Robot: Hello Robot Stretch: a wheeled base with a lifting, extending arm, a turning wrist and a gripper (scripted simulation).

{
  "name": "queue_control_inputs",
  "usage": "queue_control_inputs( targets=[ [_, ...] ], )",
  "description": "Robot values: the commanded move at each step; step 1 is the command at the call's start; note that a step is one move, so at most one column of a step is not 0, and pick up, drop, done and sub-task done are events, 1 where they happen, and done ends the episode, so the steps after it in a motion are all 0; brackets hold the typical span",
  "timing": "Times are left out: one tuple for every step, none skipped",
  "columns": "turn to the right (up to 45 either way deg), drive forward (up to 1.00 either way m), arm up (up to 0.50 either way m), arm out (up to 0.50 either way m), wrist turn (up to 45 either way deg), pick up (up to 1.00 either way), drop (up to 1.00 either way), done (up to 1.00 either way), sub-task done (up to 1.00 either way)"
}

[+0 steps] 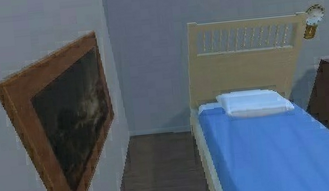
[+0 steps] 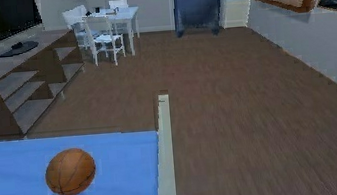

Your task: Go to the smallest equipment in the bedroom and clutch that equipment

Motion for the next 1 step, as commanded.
queue_control_inputs(
  targets=[
    [-27.0, 0.0, 0.0, 0.0, 0.0, 0.0, 0.0, 0.0, 0.0]
  ],
)
